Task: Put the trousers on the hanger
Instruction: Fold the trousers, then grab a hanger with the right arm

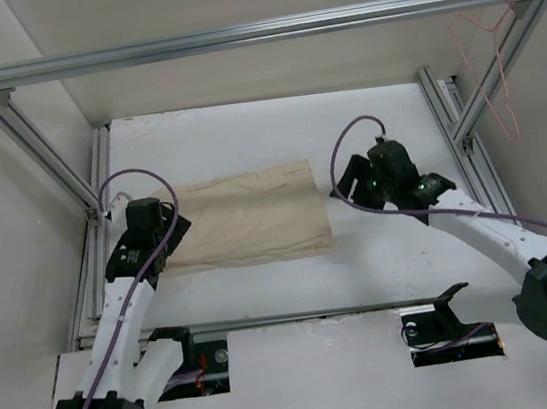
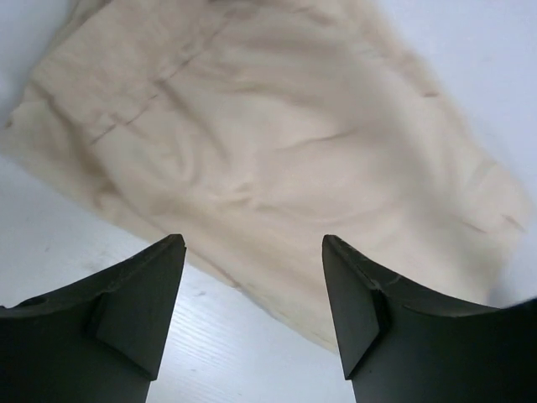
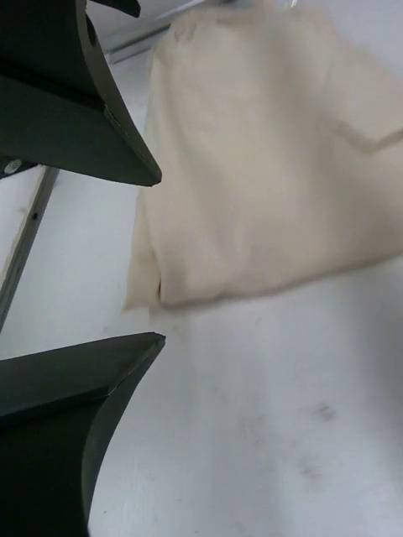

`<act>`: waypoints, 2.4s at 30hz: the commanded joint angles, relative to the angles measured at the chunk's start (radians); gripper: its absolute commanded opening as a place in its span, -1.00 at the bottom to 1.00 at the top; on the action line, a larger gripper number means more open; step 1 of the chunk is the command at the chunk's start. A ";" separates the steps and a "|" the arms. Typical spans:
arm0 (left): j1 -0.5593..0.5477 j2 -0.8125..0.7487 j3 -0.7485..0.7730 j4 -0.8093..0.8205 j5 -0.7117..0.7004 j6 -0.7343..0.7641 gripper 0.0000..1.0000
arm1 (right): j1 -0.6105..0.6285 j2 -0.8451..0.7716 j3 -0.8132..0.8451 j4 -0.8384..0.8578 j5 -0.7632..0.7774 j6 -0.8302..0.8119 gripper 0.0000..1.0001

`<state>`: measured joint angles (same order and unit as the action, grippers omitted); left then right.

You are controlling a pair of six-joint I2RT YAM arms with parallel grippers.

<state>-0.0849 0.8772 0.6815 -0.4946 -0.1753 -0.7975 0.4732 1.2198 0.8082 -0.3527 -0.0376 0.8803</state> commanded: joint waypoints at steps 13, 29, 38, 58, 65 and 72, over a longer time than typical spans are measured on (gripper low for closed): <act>-0.598 0.227 0.351 -0.003 -0.142 0.104 -0.46 | -0.243 0.262 1.457 -0.531 0.395 -0.503 -0.62; -0.608 0.273 0.233 0.100 0.100 0.136 -0.28 | -0.715 0.305 1.357 -0.640 0.245 -0.578 0.67; -0.580 0.299 0.225 0.125 0.145 0.147 -0.26 | -0.718 0.339 1.249 -0.582 0.278 -0.567 0.57; -0.559 0.352 0.243 0.159 0.177 0.156 -0.26 | -0.716 0.369 1.198 -0.522 0.301 -0.601 0.52; -0.549 0.359 0.239 0.160 0.180 0.155 -0.26 | -0.718 0.330 1.152 -0.399 0.228 -0.583 -0.47; -0.563 0.370 0.259 0.160 0.168 0.149 -0.27 | -0.712 0.206 1.040 -0.221 0.177 -0.604 -0.91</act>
<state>-0.6418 1.2503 0.9112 -0.3580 -0.0040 -0.6582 -0.2363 1.5249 1.8618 -0.7307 0.1596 0.2810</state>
